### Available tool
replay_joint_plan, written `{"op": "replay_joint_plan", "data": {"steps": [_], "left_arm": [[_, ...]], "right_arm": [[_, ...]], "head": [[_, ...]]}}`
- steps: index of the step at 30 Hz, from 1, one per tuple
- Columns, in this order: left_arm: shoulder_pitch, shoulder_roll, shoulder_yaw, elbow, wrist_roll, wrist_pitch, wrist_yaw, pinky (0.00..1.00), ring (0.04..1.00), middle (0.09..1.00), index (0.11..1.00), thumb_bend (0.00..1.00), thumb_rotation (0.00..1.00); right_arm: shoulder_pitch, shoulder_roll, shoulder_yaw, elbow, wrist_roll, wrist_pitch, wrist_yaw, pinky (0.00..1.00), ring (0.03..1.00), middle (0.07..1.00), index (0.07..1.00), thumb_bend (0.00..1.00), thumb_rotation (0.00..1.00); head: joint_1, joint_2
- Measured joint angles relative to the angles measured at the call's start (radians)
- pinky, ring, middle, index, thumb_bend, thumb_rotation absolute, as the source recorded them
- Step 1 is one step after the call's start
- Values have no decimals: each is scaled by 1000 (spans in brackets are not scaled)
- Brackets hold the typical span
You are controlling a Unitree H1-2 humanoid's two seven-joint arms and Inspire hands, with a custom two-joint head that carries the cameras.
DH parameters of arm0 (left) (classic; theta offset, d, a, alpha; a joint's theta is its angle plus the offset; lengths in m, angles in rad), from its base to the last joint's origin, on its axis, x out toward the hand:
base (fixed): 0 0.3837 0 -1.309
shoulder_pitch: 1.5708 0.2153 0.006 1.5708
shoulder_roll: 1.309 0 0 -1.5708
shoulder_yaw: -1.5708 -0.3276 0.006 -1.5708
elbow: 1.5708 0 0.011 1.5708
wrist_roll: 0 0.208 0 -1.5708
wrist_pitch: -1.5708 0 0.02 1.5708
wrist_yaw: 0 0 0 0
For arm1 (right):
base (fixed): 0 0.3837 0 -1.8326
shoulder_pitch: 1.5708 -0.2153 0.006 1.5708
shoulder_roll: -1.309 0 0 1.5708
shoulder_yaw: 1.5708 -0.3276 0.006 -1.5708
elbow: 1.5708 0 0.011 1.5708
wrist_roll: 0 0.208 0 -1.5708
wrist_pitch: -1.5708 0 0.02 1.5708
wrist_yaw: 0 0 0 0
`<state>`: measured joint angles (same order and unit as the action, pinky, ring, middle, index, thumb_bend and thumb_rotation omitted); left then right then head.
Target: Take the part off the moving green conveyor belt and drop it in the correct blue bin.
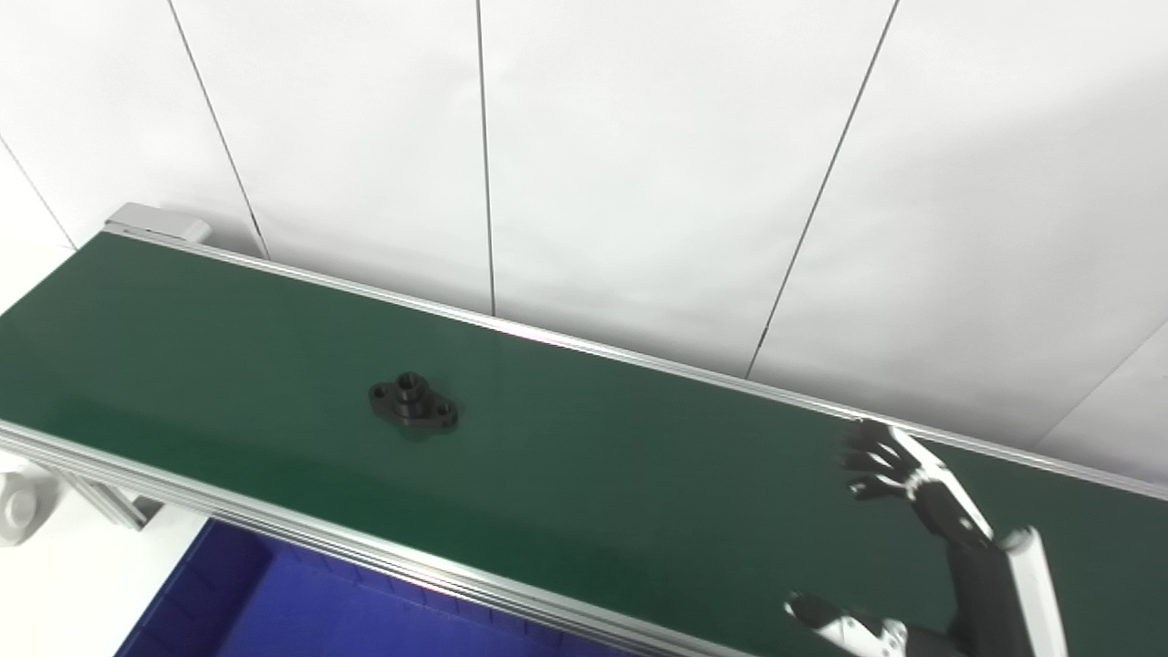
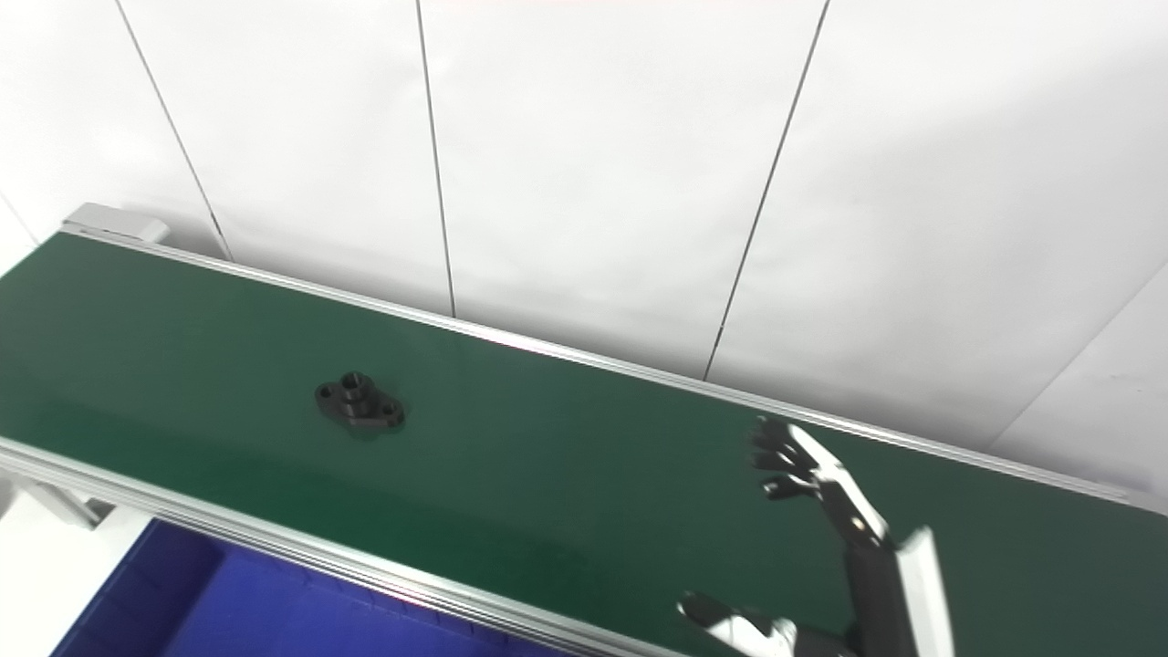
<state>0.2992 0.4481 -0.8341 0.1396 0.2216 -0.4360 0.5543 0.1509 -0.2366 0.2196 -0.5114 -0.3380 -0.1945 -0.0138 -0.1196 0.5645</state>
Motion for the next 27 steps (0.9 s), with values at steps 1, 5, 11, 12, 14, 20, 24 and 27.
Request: {"op": "replay_joint_plan", "data": {"steps": [1, 5, 11, 12, 14, 20, 24, 27], "left_arm": [[0, 4, 3, -5, -1, 0, 0, 695, 769, 811, 753, 797, 312], [3, 18, 17, -22, -6, 0, -3, 718, 785, 824, 760, 798, 316], [6, 48, 43, -26, -48, 0, -31, 747, 805, 839, 775, 792, 296], [6, 52, 47, -27, -54, 0, -40, 747, 808, 845, 783, 794, 301], [8, 57, 52, -27, -67, 0, -56, 749, 815, 854, 792, 791, 289], [12, 56, 88, -31, -91, 0, -106, 737, 806, 855, 794, 803, 291], [19, 53, 117, -44, -118, 0, -144, 775, 827, 859, 797, 799, 272], [22, 43, 132, -44, -119, 0, -161, 779, 829, 860, 798, 799, 272]], "right_arm": [[-7, 7, -1, -6, -4, 17, 13, 605, 711, 783, 814, 751, 427], [-25, 38, 0, -17, -26, 65, 59, 627, 719, 776, 809, 716, 380], [-73, 89, 17, -4, -109, 126, 115, 639, 737, 796, 829, 661, 405], [-83, 96, 19, 7, -121, 134, 121, 639, 730, 794, 831, 670, 395], [-105, 108, 21, 45, -136, 150, 133, 638, 723, 787, 832, 679, 380], [-156, 118, 32, 127, -172, 159, 162, 645, 740, 808, 853, 689, 419], [-208, 109, 40, 135, -232, 230, 219, 667, 767, 822, 871, 704, 435], [-239, 101, 42, 145, -247, 270, 251, 679, 777, 825, 874, 710, 429]], "head": [[-21, 11], [-96, 40], [-204, 48], [-222, 51], [-233, 55], [-247, 63], [-249, 64], [-244, 64]]}}
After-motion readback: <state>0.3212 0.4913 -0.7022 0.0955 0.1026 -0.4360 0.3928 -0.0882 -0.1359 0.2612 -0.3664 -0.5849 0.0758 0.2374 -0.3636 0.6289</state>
